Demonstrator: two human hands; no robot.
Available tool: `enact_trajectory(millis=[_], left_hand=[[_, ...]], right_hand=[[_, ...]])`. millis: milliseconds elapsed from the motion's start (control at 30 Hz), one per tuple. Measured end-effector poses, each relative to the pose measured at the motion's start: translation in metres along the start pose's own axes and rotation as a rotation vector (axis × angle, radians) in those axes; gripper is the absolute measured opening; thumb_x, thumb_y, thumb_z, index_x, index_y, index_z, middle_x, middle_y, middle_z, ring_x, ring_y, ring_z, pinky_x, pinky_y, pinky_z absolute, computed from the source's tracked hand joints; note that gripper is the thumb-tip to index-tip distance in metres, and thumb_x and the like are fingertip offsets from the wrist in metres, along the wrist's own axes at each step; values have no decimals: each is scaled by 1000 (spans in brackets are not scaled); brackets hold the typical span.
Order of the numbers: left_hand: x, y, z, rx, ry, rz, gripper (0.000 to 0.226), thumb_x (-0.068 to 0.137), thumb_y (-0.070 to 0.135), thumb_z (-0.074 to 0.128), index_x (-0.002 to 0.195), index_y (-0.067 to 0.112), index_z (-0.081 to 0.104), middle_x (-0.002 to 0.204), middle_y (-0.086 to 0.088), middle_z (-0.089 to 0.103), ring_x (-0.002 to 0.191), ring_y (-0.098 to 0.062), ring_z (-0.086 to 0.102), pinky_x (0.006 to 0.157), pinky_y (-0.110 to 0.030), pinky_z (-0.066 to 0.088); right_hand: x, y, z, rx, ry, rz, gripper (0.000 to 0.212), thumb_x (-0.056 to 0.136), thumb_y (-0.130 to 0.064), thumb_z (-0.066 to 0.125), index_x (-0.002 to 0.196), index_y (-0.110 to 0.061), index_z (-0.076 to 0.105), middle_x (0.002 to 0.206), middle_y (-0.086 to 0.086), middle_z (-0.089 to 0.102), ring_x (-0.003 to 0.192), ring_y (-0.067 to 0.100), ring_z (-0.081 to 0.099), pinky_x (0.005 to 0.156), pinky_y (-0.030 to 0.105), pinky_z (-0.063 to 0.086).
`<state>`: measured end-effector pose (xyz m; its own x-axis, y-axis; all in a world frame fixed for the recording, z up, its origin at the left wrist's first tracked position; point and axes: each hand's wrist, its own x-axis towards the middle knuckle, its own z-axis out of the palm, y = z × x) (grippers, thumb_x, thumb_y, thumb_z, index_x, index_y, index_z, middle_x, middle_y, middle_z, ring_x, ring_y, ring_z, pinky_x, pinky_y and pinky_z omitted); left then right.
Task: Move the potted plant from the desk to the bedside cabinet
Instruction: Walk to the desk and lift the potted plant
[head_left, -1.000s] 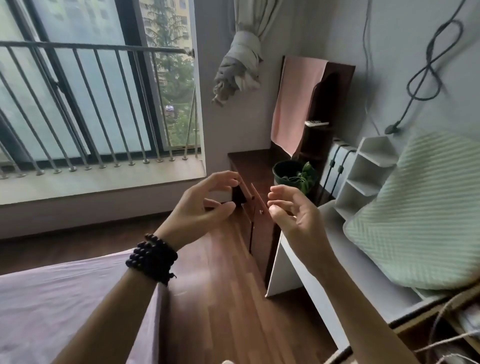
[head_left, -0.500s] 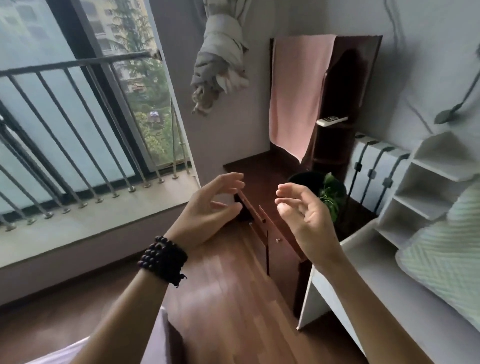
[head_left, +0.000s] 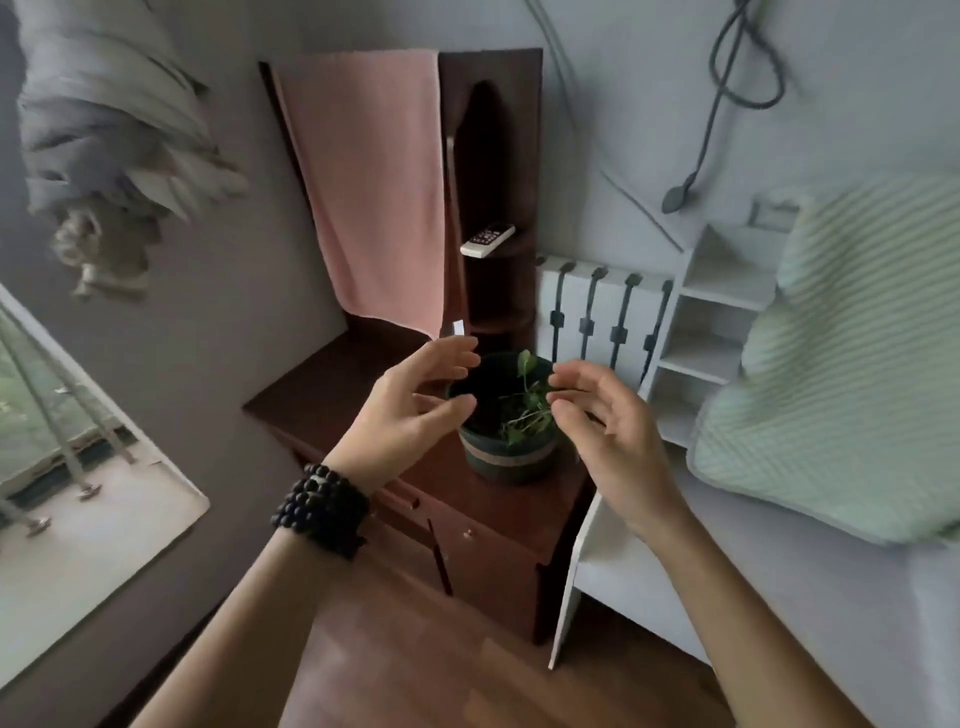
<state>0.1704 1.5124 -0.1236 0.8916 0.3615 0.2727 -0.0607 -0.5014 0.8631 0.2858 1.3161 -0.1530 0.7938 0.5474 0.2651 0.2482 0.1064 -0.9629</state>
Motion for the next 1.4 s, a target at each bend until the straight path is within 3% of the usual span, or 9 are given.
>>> enact_trajectory(millis=[167, 267, 567, 800, 933, 1067, 1233, 1300, 1400], left_hand=[[48, -49, -54, -28, -158, 46, 52, 90, 22, 67, 139, 35, 57, 134, 10, 70, 126, -2, 64, 94, -21, 56], [80, -78, -86, -63, -204, 57, 49, 94, 16, 69, 139, 33, 58, 133, 7, 71, 125, -6, 65, 101, -35, 57], [131, -134, -88, -183, -393, 28, 46, 88, 27, 69, 131, 42, 60, 133, 4, 72, 126, -12, 66, 111, -55, 51], [170, -157, -72, -155, -464, -6, 48, 89, 27, 68, 135, 38, 58, 132, 9, 71, 123, -2, 65, 107, -41, 54], [196, -172, -64, -138, -496, -36, 46, 97, 13, 69, 138, 30, 58, 133, 2, 71, 126, -11, 65, 108, -42, 53], [194, -193, -63, -218, -445, -144, 39, 101, 7, 64, 136, 23, 61, 131, -4, 71, 126, -22, 66, 97, -42, 59], [185, -217, -59, -322, -359, -284, 27, 104, 12, 60, 125, 27, 68, 119, 3, 76, 113, -15, 72, 89, -35, 62], [202, -282, -34, -402, -426, -419, 20, 104, 14, 60, 112, 26, 73, 104, 6, 80, 101, -16, 76, 85, -34, 63], [188, -300, -24, -505, -113, -510, 22, 99, 15, 58, 85, 24, 74, 72, 9, 75, 76, -15, 72, 67, -25, 60]], right_hand=[[19, 6, 68, -73, 122, -24, 34, 98, -9, 65, 118, -36, 66, 122, -7, 69, 113, 6, 68, 87, 14, 54], [37, 9, 107, -115, 204, -34, 32, 98, -10, 65, 123, -30, 65, 123, -5, 69, 114, 5, 67, 87, 13, 54], [60, 41, 140, -235, 382, 135, 31, 98, -10, 65, 128, -21, 66, 125, -4, 68, 113, 2, 67, 86, 14, 54], [105, 65, 142, -253, 405, 178, 32, 98, -11, 64, 130, -17, 66, 125, -4, 67, 116, 5, 65, 91, 21, 57], [126, 87, 137, -207, 457, 216, 31, 98, -9, 63, 129, -15, 66, 125, -1, 68, 114, 7, 66, 87, 15, 55], [126, 101, 143, -204, 462, 251, 30, 98, -8, 63, 127, -16, 67, 124, -1, 69, 115, 6, 66, 88, 13, 54], [108, 120, 143, -212, 459, 298, 26, 98, -9, 62, 121, -20, 70, 120, -6, 71, 109, -3, 68, 84, 13, 55], [111, 186, 156, -243, 668, 489, 25, 98, -6, 61, 115, -21, 71, 116, -5, 74, 109, 3, 70, 92, 24, 59], [85, 208, 156, -180, 875, 552, 23, 98, -3, 58, 111, -18, 71, 113, 1, 75, 111, 20, 72, 101, 47, 58]])
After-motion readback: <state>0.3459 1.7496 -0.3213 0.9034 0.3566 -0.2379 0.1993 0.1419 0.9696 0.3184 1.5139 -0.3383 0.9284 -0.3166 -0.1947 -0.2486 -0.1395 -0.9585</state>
